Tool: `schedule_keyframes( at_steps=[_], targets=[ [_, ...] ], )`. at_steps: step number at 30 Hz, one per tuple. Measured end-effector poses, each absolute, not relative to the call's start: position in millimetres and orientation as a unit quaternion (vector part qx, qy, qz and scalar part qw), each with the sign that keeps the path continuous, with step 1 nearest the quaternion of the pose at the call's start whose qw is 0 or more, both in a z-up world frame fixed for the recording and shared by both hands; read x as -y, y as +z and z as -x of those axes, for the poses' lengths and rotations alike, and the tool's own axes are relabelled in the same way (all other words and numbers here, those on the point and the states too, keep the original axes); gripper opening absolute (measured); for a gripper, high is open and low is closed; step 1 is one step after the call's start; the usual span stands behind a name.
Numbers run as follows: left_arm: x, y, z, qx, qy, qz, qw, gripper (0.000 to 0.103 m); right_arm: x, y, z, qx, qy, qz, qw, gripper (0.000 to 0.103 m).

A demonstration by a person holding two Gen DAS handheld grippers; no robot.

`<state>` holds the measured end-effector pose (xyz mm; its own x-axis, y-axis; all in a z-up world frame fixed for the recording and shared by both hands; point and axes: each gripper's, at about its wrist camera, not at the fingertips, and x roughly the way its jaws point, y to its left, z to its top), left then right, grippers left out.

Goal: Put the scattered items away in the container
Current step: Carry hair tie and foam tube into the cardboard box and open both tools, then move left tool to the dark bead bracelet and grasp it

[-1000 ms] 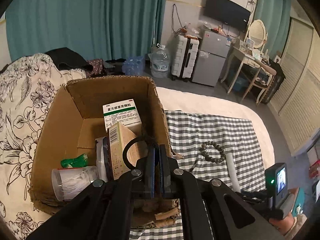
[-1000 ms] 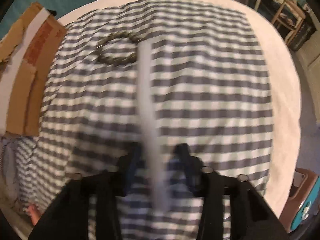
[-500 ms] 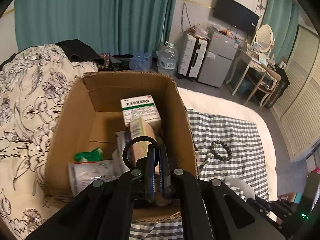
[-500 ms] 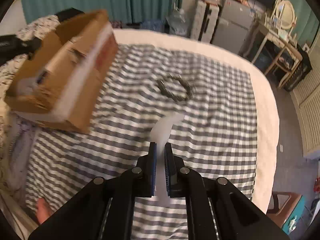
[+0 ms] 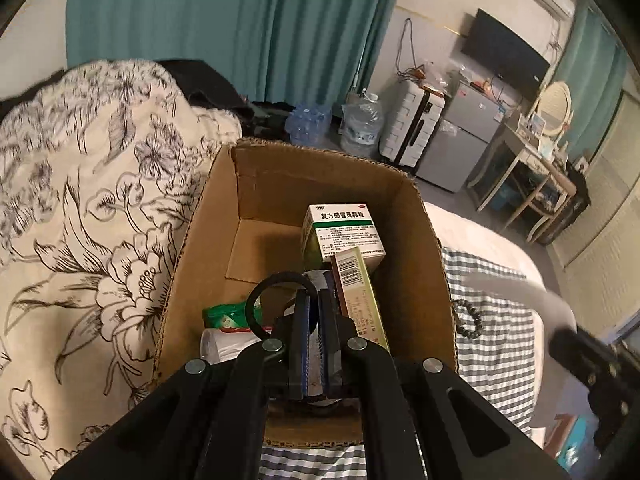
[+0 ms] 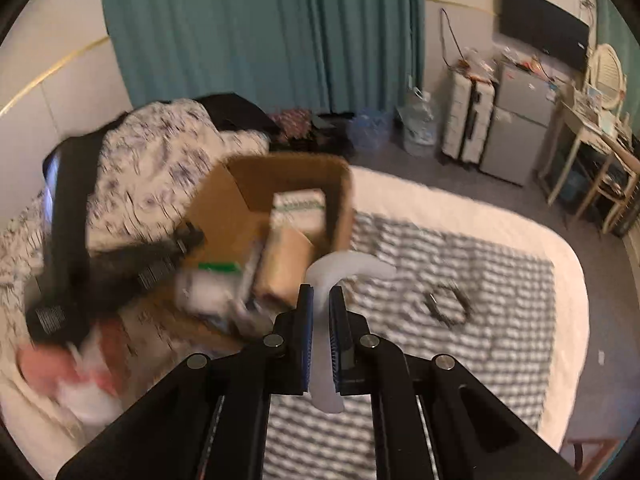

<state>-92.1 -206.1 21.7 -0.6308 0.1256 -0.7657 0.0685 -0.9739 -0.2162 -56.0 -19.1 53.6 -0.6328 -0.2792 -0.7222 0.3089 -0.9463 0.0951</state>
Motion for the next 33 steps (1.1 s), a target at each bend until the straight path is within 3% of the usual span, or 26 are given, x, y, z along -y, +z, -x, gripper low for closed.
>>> schedule_keyframes(
  at_steps=[2,3,5,6,7,8,16,19,26,33],
  targets=[
    [207,18,95,0.114,0.894,0.433,0.018,0.005,32,55,69,-0.009,-0.902,-0.395,0.176,0.007],
    [207,16,97,0.111,0.893,0.435,0.014,0.011,40,54,77,-0.002,-0.899,-0.397,0.183,0.008],
    [206,11,100,0.103,0.891,0.442,0.007,0.042,51,51,88,-0.001,-0.898,-0.4,0.183,0.026],
    [207,9,102,0.102,0.89,0.444,0.0,0.07,55,50,92,-0.004,-0.901,-0.4,0.171,0.035],
    [209,8,103,0.105,0.89,0.443,-0.006,0.075,56,49,95,-0.007,-0.904,-0.398,0.157,0.056],
    [210,7,104,0.108,0.891,0.441,-0.007,0.075,54,49,97,-0.005,-0.91,-0.389,0.146,0.062],
    [194,8,101,0.105,0.891,0.442,-0.004,0.092,0,50,79,0.0,-0.921,-0.375,0.107,0.063],
    [170,15,91,0.088,0.901,0.425,-0.002,0.093,-30,48,57,-0.006,-0.927,-0.367,0.076,0.071],
    [102,17,67,0.043,0.91,0.41,0.042,0.097,-105,29,8,-0.005,-0.935,-0.353,0.026,0.075],
    [33,4,50,-0.03,0.91,0.405,0.077,0.097,-160,19,19,0.07,-0.928,-0.364,0.021,0.078]
  ],
)
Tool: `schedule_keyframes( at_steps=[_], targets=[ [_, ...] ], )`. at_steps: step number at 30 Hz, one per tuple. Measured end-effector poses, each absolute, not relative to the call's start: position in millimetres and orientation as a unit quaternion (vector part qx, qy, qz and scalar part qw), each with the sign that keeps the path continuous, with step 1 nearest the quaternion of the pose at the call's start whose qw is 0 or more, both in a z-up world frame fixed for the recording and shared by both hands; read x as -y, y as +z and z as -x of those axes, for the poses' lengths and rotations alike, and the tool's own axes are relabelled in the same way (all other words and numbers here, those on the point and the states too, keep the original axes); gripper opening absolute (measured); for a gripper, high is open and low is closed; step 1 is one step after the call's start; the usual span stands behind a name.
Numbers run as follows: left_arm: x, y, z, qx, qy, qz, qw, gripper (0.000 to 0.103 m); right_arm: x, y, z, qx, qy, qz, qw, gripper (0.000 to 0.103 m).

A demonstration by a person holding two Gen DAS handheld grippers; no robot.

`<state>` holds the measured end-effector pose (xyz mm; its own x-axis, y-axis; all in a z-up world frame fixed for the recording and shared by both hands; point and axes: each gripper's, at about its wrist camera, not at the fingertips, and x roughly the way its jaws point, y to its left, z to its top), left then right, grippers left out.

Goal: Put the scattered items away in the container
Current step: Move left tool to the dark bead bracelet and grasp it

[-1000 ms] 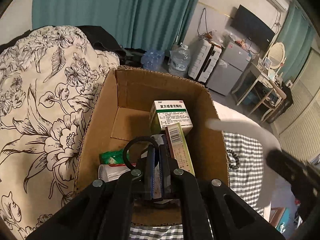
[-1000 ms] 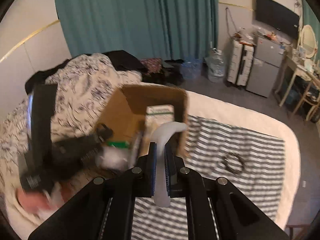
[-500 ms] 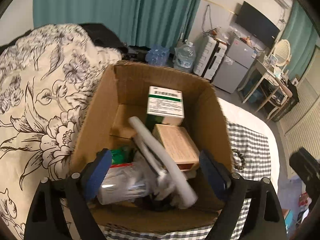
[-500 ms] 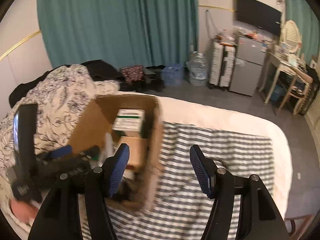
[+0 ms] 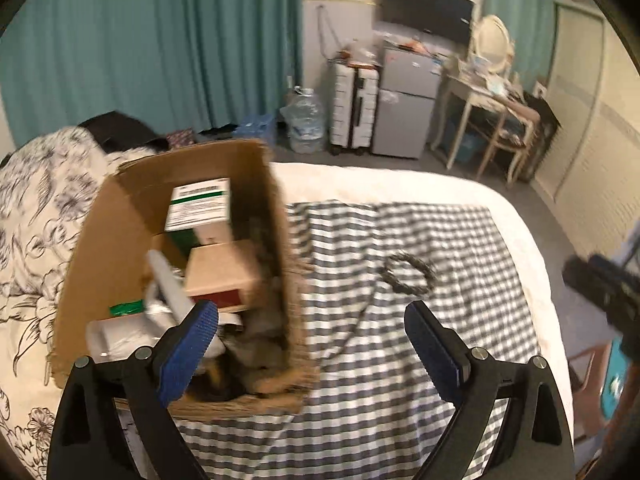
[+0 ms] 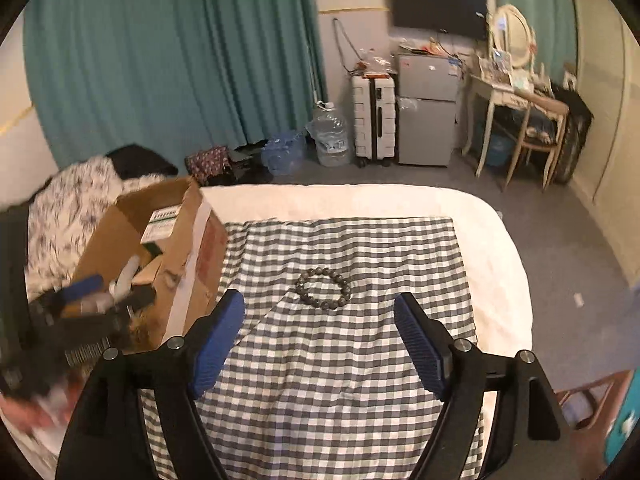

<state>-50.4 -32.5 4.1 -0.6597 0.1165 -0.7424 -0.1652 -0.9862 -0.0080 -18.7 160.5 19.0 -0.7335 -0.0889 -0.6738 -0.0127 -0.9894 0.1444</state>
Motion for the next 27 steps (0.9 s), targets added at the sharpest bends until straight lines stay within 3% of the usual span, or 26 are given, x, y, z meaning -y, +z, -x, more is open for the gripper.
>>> schedule_keyframes(
  at_steps=[11,27],
  targets=[
    [-46,-35,52,-0.055,0.902,0.42,0.081,0.103,-234,-11,36,0.095,-0.915,-0.391,-0.02,0.091],
    [-127,-137,131,-0.063,0.898,0.432,0.056,0.103,-315,-49,53,0.178,-0.889,-0.415,-0.08,0.091]
  ],
)
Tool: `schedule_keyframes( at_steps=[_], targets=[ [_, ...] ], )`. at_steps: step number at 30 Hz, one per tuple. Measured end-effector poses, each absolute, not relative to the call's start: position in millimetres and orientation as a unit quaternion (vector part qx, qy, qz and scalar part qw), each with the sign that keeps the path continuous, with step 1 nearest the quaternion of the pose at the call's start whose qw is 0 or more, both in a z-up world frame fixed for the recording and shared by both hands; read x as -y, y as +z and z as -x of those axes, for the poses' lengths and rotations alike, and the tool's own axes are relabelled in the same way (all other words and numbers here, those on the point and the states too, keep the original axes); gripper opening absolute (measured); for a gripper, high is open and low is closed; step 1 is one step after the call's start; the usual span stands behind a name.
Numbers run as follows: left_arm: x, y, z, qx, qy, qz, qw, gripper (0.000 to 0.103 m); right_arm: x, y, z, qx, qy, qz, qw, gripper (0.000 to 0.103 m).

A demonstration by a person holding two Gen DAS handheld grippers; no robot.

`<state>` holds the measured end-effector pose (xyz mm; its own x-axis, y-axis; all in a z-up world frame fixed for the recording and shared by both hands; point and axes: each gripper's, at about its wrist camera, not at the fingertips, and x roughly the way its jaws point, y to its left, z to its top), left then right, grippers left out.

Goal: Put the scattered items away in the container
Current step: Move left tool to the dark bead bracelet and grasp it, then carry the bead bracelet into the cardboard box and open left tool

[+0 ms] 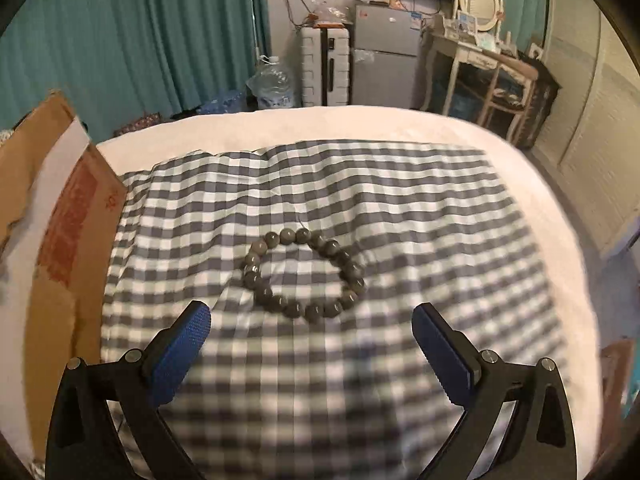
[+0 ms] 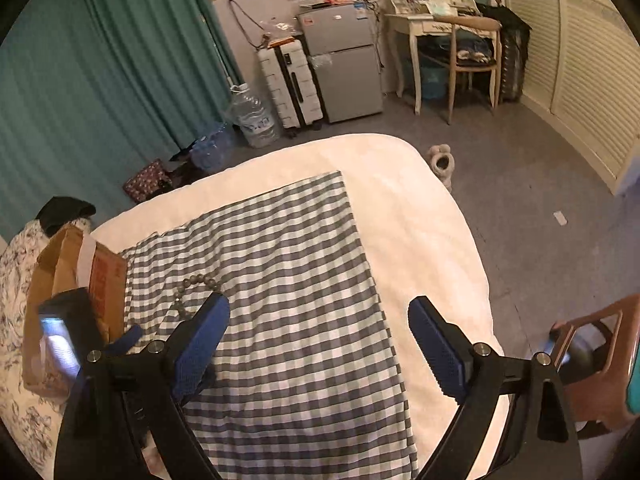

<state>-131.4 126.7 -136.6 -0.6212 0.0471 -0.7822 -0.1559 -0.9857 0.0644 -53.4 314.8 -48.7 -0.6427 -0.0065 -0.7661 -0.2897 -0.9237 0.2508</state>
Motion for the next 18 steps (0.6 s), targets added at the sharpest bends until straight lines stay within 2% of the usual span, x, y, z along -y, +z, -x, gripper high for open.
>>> schedule_keyframes(
  at_steps=[4,8,10,11,13,16,18],
  targets=[
    [-122,-164,157,-0.054,0.889,0.453,0.023,0.103,-332,-54,56,-0.212,0.881,0.414,0.082,0.091],
    [-115,-167,175,-0.024,0.897,0.441,0.029,0.1,-340,-59,60,-0.23,0.875,0.417,0.08,0.091],
    [-115,-165,179,-0.02,0.899,0.435,0.057,0.074,-339,-62,62,-0.228,0.875,0.421,0.079,0.091],
    [-116,-163,179,-0.026,0.899,0.433,0.061,0.068,-338,-64,63,-0.227,0.874,0.423,0.078,0.091],
    [-114,-159,177,-0.042,0.902,0.427,0.051,0.029,-334,-67,65,-0.225,0.872,0.428,0.074,0.091],
    [-96,-155,174,-0.025,0.897,0.437,0.058,0.012,-330,-68,66,-0.222,0.872,0.43,0.071,0.091],
    [-82,-146,170,-0.01,0.893,0.444,0.065,0.012,-328,-68,64,-0.221,0.873,0.429,0.068,0.091]
  ],
)
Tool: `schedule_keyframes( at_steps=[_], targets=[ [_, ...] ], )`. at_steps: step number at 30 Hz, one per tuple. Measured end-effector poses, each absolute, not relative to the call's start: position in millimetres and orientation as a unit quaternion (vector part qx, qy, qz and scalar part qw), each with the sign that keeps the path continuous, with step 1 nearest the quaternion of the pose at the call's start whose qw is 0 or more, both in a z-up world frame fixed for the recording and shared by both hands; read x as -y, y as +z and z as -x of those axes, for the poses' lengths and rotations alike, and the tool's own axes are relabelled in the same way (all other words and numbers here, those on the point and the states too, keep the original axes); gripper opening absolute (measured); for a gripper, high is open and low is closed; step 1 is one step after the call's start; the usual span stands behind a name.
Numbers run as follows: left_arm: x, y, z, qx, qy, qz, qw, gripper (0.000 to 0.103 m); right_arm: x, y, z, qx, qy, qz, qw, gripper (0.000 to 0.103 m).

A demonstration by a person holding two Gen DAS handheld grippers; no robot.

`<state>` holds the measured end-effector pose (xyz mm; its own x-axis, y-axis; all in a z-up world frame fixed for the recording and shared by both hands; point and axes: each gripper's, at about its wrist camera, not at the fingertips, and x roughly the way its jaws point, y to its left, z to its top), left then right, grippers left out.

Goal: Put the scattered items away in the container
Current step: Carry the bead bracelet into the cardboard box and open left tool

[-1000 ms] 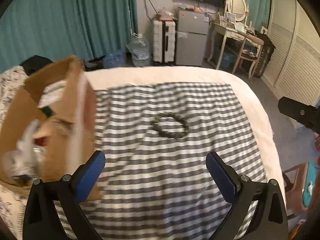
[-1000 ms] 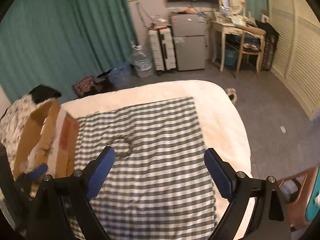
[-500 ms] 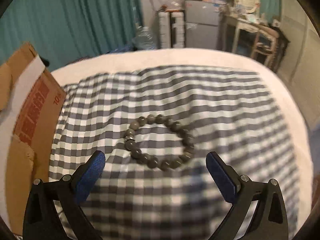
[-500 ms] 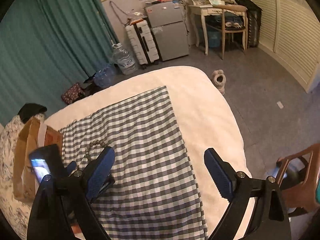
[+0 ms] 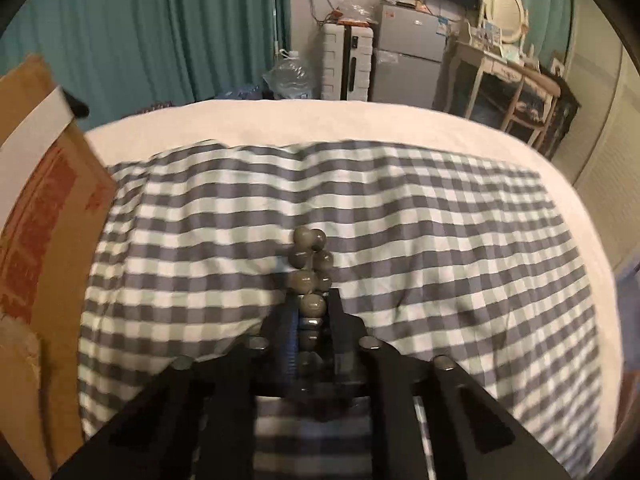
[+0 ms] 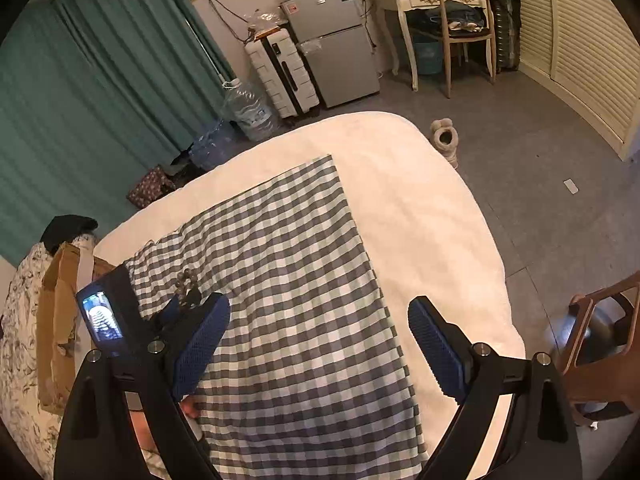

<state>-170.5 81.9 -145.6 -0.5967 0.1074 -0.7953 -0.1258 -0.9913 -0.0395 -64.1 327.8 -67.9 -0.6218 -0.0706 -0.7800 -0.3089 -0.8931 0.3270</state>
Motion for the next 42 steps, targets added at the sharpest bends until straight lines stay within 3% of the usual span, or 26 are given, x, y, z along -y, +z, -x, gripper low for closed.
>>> schedule_keyframes(
  at_steps=[11,21,30,32,33,34,35,36,39,42],
  targets=[
    [-61,-40,98,-0.019,0.914,0.385,0.128,0.012,-293,-59,54,-0.192,0.881,0.43,0.051,0.091],
    [7,54,53,-0.011,0.934,0.339,0.109,0.012,-223,-22,27,-0.148,0.898,0.414,0.024,0.091],
    [93,57,71,0.034,0.937,0.347,0.021,0.012,-168,-29,22,-0.075,0.899,0.432,0.012,0.091],
    [105,49,75,0.037,0.936,0.351,0.004,0.019,-159,-37,24,-0.061,0.896,0.439,0.009,0.091],
    [110,45,78,0.037,0.936,0.351,-0.005,0.04,-155,-42,27,-0.056,0.895,0.443,0.006,0.091],
    [113,41,80,0.037,0.936,0.351,-0.013,0.08,-152,-45,28,-0.053,0.894,0.446,0.004,0.091],
    [116,36,82,0.038,0.936,0.35,-0.028,0.095,-148,-48,31,-0.05,0.892,0.449,0.002,0.091],
    [119,35,79,0.041,0.938,0.341,-0.044,0.103,-143,-51,33,-0.045,0.891,0.452,0.0,0.091],
    [117,35,77,0.037,0.943,0.327,-0.045,0.103,-133,-49,35,-0.031,0.898,0.438,-0.002,0.094],
    [111,34,73,0.017,0.939,0.341,-0.045,0.103,-120,-34,35,-0.005,0.91,0.414,0.011,0.103]
  ],
)
